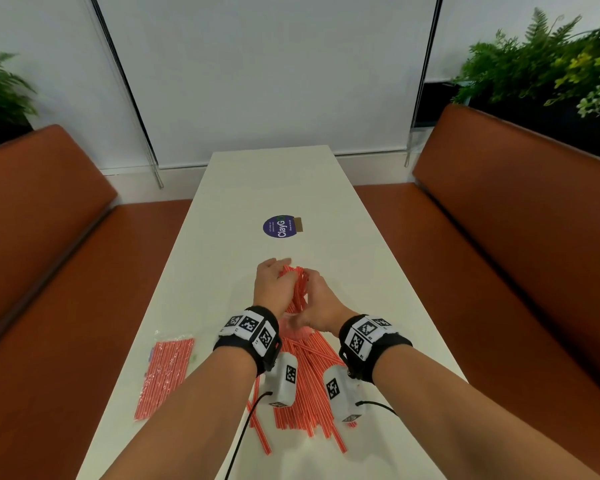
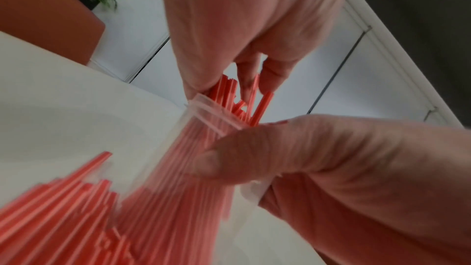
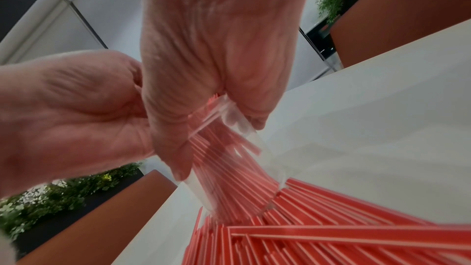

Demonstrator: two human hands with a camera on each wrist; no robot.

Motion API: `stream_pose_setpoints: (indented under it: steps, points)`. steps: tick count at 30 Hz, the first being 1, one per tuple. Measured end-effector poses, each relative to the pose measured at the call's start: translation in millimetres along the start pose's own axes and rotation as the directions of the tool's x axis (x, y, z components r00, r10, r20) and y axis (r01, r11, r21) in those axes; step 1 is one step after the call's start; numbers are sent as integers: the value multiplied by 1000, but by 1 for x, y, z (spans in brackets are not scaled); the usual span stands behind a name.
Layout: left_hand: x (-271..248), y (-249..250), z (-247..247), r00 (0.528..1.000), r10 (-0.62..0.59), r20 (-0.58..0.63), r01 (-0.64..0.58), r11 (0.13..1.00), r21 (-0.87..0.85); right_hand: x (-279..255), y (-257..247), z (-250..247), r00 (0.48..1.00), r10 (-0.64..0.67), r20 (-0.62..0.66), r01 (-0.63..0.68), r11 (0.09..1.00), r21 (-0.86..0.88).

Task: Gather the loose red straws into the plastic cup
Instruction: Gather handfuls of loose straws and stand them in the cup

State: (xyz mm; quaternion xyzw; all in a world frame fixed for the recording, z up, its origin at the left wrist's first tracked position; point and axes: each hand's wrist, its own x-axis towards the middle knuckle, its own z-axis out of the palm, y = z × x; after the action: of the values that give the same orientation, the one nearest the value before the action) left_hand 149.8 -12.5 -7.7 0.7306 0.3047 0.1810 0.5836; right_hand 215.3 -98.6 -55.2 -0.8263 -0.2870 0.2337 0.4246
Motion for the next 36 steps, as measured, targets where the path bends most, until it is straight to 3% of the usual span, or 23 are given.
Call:
stream_pose_setpoints:
  steps: [2, 5, 7, 11, 14, 18, 21, 24, 27, 30, 34, 36]
  points:
    - [-9, 6, -3, 999, 8, 48, -6, 1000, -30, -7, -9, -6, 1000, -4, 3, 4, 1000, 15]
    - [-12, 13, -8, 985, -105, 134, 126, 979, -162, -7, -12, -8, 997, 50, 65, -52, 998, 30]
    - [-12, 11, -11, 973, -156, 169, 182, 972, -151, -5, -16, -8, 995, 57, 86, -54, 998, -30]
    - [-12, 1, -19, 965, -110, 237, 142, 982, -124, -5, -26, -17, 999, 2, 49, 13, 952, -306]
    - [-15, -3, -30, 954, -81, 288, 131, 979, -158, -5, -30, -19, 999, -32, 6, 32, 948, -317]
    - [-13, -20, -38, 920, -141, 366, 199, 972, -124, 0, -21, -13, 989, -67, -135, 26, 959, -283]
    - [-22, -23, -32, 926, -172, 335, 183, 983, -2, 1, -23, -8, 987, -106, -118, 60, 939, -338]
    - [-28, -18, -21, 939, -83, 335, 52, 994, 100, 2, -36, -4, 991, -125, -47, 94, 901, -423]
    - [-32, -14, -13, 930, 4, 366, -35, 996, 79, 4, -48, 1, 992, -121, 48, 129, 873, -471]
    - [-31, -18, -15, 927, 3, 376, -36, 996, 80, 7, -46, 0, 982, -173, 70, 186, 882, -433]
    - [-26, -22, -20, 949, -38, 313, -12, 988, 154, 1, -34, -18, 975, -219, -48, 200, 947, -251]
    - [-26, -22, -21, 952, -48, 304, -5, 985, 171, -5, -26, -23, 979, -204, 9, 199, 948, -250]
